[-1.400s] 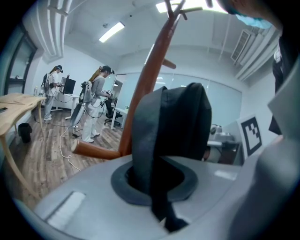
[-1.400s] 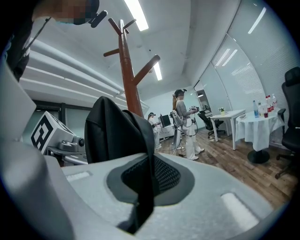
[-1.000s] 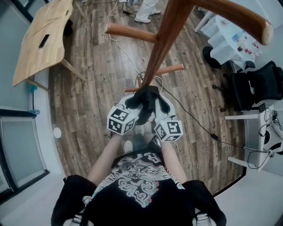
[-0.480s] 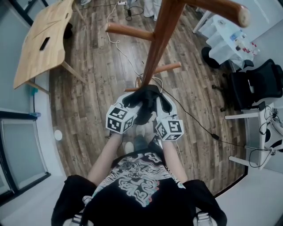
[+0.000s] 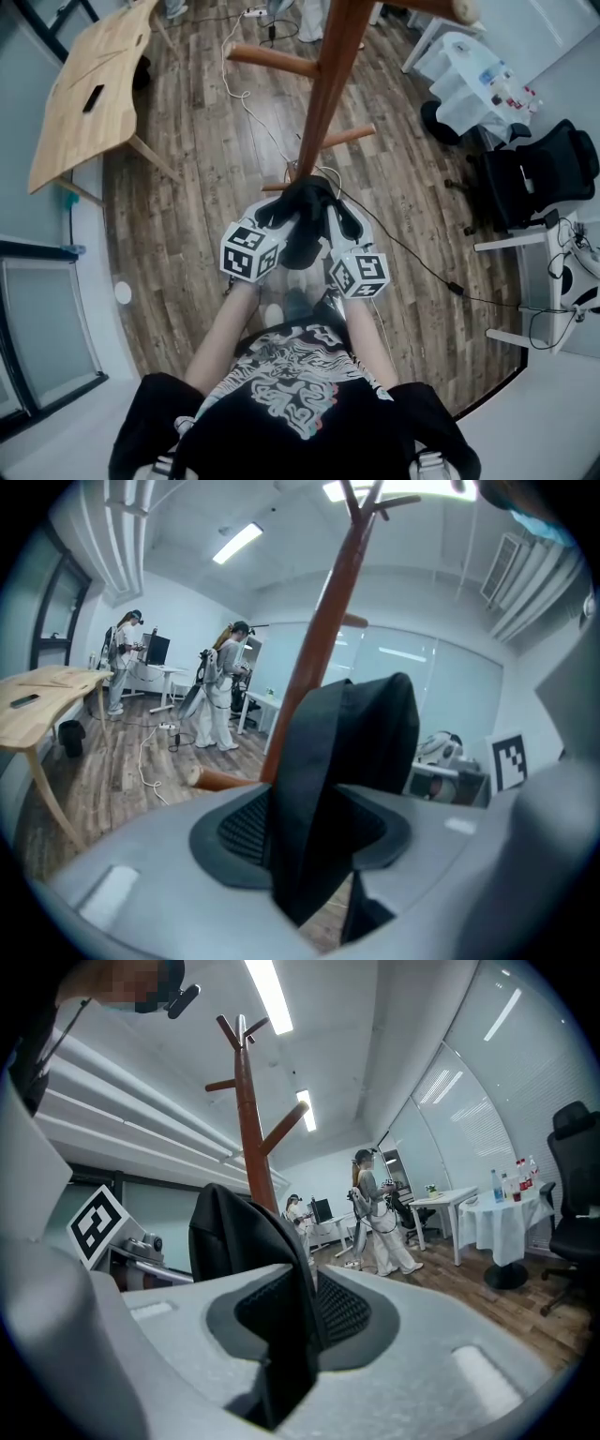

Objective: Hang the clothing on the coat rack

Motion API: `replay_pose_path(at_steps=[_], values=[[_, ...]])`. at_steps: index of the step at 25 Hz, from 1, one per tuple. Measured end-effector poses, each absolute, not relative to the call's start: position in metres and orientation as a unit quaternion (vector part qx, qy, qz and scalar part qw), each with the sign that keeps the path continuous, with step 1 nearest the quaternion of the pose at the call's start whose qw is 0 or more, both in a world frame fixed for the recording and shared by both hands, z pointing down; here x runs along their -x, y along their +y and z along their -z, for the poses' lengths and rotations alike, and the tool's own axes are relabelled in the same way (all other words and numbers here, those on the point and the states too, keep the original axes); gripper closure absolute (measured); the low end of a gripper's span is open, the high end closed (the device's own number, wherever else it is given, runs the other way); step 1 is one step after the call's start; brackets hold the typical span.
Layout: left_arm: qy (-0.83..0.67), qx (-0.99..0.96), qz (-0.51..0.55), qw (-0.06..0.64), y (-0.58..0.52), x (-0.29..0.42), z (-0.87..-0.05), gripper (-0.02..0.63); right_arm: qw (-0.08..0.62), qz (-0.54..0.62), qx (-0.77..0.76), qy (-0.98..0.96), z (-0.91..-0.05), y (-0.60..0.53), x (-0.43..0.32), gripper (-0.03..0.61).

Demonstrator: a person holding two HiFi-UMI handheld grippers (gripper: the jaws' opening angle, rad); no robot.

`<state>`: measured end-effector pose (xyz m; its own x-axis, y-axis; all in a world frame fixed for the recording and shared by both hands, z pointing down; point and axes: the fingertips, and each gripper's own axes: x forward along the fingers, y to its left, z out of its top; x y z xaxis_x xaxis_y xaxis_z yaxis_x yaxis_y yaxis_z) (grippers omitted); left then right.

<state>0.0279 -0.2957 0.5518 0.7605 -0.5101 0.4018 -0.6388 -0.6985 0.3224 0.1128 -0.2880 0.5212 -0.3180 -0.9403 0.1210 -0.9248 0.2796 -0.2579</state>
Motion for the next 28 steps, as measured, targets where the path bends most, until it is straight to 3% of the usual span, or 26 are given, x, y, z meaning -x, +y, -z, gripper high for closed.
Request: replay_pose_path(at_steps=[24,26,28], values=[[-0.335,-0.912,-0.137,0.196,-0.247,0.0,-0.541,0.462,0.003,0.108,0.593,0.798,-0.516,-0.229,-0.097,0.515],[-0.334,-0.914,-0.132,0.188,-0.241,0.004,-0.538,0.462,0.0,0.101,0.596,0.796,-0.515,-0.224,-0.093,0.574],[-0.333,-0.919,-0.123,0.171,-0.236,0.009,-0.531,0.463,-0.001,0.099,0.597,0.796,-0.513,-0.219,-0.089,0.577]])
